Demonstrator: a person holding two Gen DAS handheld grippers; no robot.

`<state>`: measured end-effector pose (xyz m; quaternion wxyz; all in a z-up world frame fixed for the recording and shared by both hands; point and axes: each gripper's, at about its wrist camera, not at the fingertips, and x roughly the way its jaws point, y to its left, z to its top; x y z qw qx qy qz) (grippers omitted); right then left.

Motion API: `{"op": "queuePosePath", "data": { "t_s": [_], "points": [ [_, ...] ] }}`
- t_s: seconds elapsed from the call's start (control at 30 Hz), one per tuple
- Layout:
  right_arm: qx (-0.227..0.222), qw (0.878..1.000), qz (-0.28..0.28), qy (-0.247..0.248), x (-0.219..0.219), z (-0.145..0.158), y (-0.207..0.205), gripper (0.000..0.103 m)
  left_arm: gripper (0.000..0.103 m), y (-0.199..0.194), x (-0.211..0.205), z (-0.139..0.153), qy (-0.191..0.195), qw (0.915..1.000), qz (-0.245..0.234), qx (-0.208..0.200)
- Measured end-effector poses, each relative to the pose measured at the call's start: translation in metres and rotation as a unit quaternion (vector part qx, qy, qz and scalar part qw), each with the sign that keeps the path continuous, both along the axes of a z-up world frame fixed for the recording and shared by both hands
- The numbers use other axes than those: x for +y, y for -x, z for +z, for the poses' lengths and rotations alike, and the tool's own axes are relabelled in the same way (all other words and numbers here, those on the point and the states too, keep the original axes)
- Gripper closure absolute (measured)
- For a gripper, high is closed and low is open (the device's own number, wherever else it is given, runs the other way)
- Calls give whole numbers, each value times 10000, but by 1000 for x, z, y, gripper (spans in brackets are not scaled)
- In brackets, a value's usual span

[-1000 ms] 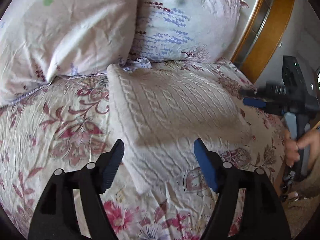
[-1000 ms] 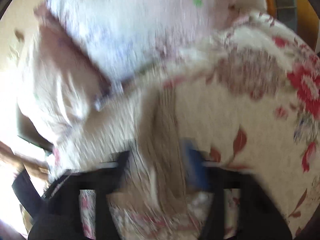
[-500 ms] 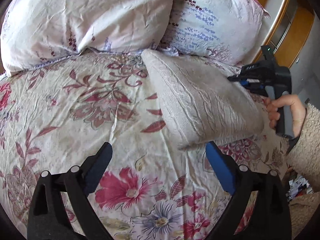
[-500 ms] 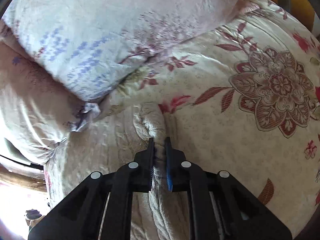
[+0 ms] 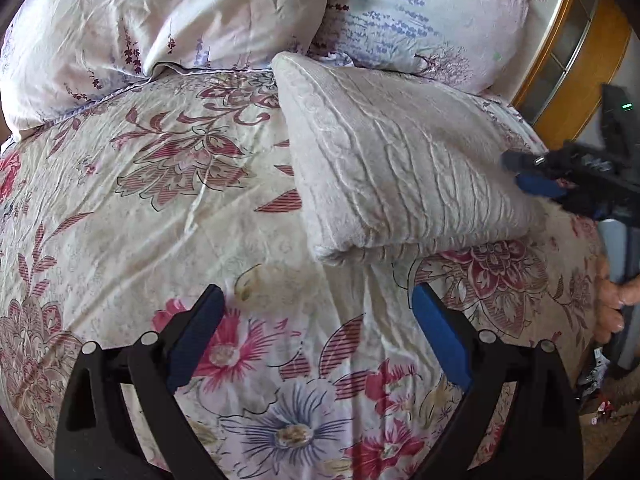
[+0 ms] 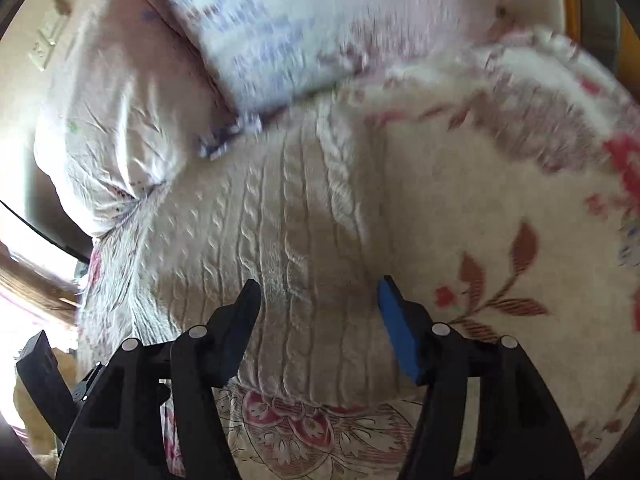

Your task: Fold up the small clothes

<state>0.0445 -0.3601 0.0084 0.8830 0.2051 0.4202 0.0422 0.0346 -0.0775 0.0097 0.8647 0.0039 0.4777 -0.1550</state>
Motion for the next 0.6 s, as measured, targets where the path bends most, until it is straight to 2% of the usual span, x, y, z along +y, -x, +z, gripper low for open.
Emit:
{"op": "queuePosePath", "data": {
  "t_s": [0.03,0.07,0.13,0.17,0.33,0.47,0.5,0.6],
  "points": [
    [-179,9985,-103,499,5,11,12,20,2,0,-2,-2,-32,10000,46,6],
    [-250,9962,-218,811,8,15,19,1,2,1,-4,-4,-50,9999,84,25],
    [-427,9855,-512,1562,18,17,41,1,2,2,-9,-8,-211,9997,127,7],
    [-394,9844,-478,1645,21,9,42,1,2,3,-12,-9,-321,9994,120,-15],
    [309,9896,-88,1399,36,-34,50,1,2,3,-20,-12,-613,9978,208,-124],
    [466,9832,118,1761,55,-47,53,1,2,5,-23,-14,-741,9965,258,-295],
    [392,9803,144,1929,58,-48,54,1,2,6,-22,-15,-720,9965,260,-343],
    [191,9810,75,1927,60,-52,58,1,2,8,-21,-15,-710,9962,256,-430]
  ]
}}
